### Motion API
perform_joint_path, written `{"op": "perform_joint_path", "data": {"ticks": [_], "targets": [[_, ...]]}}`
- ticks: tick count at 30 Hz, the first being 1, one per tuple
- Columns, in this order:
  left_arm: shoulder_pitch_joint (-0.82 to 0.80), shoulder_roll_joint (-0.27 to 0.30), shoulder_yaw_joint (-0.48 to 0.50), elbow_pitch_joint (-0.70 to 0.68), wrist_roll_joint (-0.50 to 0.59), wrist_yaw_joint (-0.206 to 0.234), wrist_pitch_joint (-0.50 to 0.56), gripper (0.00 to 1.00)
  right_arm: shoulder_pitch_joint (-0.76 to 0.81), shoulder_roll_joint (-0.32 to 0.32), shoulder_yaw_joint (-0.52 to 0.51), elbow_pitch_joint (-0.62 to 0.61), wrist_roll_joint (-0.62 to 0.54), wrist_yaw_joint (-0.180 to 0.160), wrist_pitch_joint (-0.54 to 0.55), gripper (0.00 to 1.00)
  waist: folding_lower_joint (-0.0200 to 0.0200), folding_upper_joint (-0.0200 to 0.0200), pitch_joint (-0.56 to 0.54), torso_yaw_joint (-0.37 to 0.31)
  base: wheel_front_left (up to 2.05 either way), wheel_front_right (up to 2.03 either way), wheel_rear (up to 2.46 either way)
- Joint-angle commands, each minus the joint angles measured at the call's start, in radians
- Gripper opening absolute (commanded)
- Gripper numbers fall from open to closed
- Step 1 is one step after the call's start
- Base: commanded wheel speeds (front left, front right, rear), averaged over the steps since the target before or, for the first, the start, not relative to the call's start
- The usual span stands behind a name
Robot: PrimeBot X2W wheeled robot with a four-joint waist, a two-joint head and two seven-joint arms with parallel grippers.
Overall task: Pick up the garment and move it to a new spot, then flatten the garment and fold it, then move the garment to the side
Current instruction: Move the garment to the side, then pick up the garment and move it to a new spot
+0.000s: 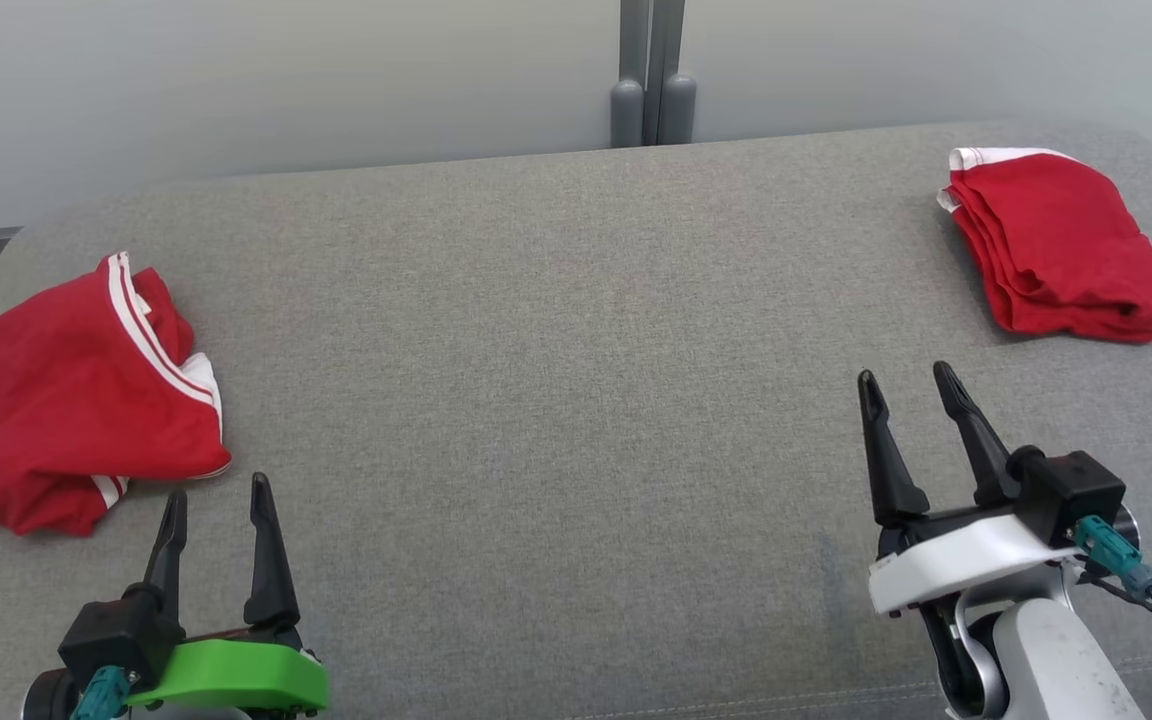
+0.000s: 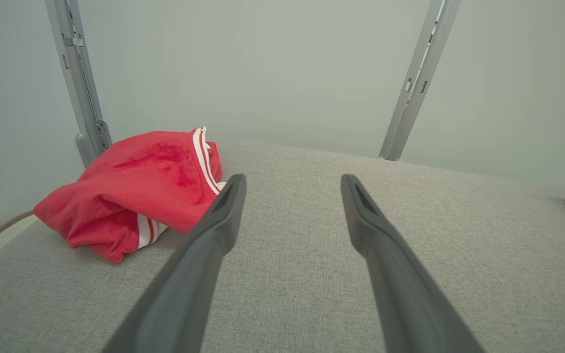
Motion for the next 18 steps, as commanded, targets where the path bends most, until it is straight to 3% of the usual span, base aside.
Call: {"op": "perform_joint_path", "data": {"ticks": [1,18], "targets": [[0.014,0.000,0.005,0.002,0.009,-0.006,-0.003,1.00,0.015,-0.002,0.000,-0.007,0.005,-0.001,-0.003,1.00,0.0001,0.0000,-0.004,0.004,0.00,0.00,0.00],[0.017,-0.004,0.007,0.035,0.036,-0.049,-0.003,1.00,0.092,-0.002,0.009,-0.049,0.015,-0.001,-0.003,1.00,0.0001,0.0000,-0.019,0.004,0.00,0.00,0.00]]}}
